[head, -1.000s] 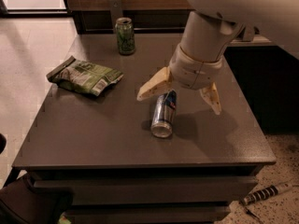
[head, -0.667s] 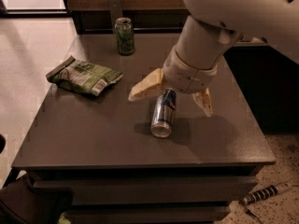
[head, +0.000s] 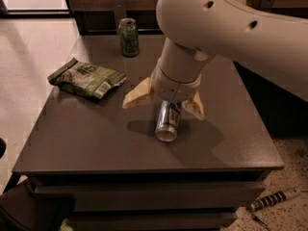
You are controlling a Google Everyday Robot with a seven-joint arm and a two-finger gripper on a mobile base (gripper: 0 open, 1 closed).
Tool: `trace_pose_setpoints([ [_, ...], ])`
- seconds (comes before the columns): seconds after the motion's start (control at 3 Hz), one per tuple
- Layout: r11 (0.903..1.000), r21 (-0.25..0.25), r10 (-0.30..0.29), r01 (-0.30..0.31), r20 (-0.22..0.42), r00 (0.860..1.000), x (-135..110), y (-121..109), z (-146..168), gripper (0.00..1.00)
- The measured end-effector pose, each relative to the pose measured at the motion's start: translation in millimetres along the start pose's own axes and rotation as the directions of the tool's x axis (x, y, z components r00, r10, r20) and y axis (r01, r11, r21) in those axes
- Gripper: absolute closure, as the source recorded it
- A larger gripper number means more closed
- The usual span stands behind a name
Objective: Place redbull can upright
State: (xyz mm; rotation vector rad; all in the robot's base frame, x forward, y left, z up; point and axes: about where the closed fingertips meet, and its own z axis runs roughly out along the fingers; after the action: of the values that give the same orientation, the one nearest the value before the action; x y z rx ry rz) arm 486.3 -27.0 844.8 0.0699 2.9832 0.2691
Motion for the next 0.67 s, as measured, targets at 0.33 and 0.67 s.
trace_pose_setpoints([
  [0.33, 0.9968, 0.080, -0.004, 0.005, -0.013, 1.000, -4.2, 2.8, 20.6, 0.23],
  [0.67, 0.9962, 0.087, -0.004, 0.005, -0.010, 1.000, -4.8, 2.2, 21.1, 0.45],
])
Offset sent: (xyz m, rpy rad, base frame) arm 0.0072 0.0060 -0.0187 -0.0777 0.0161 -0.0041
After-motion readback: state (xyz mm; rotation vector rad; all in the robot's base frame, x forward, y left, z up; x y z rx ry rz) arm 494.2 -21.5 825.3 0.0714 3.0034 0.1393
